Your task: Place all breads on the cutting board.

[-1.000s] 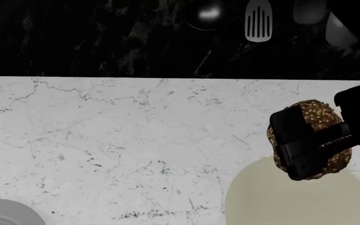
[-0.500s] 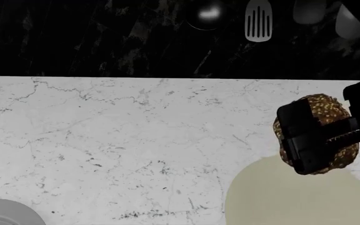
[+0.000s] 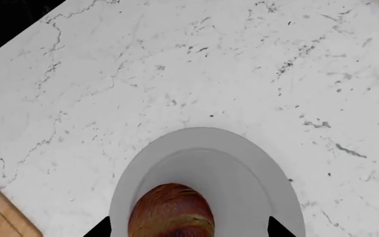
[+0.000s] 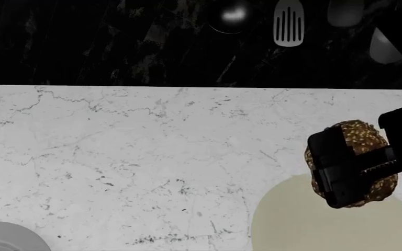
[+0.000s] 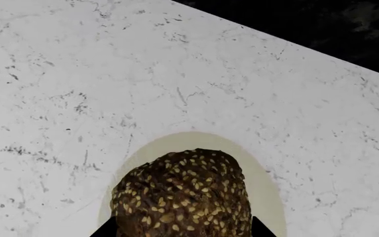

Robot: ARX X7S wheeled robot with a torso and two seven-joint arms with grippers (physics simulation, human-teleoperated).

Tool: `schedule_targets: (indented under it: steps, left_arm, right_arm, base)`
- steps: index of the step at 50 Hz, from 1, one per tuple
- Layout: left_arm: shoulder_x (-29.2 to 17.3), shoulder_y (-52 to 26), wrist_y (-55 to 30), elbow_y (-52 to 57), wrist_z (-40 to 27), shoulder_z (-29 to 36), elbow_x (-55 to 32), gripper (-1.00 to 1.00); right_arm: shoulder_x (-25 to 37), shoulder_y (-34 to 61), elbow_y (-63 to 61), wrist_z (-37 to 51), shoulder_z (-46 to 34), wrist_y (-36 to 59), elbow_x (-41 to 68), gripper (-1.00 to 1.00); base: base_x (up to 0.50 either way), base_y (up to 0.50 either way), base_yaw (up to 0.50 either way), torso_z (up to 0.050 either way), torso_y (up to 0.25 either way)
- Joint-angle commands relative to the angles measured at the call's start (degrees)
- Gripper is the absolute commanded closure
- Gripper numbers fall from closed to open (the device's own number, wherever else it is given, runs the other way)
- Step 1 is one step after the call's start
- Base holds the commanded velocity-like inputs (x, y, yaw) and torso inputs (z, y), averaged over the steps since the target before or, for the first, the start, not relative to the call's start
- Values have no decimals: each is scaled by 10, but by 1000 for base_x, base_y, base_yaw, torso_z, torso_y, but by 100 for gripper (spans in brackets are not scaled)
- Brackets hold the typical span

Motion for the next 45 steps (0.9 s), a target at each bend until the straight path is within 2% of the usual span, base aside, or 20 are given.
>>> schedule_targets:
  steps: [1, 19, 25, 31, 45]
  left_arm:
    - [-10, 64, -6, 9, 33, -28, 62, -100]
    - [4, 155, -23, -17, 106, -82, 179, -100]
    - [6, 151, -34, -40, 139, -73, 222, -100]
    - [-3, 149, -25, -32, 153, -59, 230, -100]
    - [-12, 174, -18, -23, 210, -61, 292, -100]
  right_arm:
    - [3, -9, -9, -12, 2, -4, -15, 100]
    - [0, -10, -10, -22, 1, -5, -24, 100]
    - [0, -12, -12, -25, 1, -7, -31, 100]
    - [-6, -4, -4, -28, 0, -2, -30, 100]
    - [4, -14, -13, -28, -4, -8, -34, 100]
  base:
    - [0, 0, -3, 0, 0]
    - [0, 0, 0, 0, 0]
    - [0, 0, 0, 0, 0]
    - [0, 0, 0, 0, 0]
    - [0, 0, 0, 0, 0]
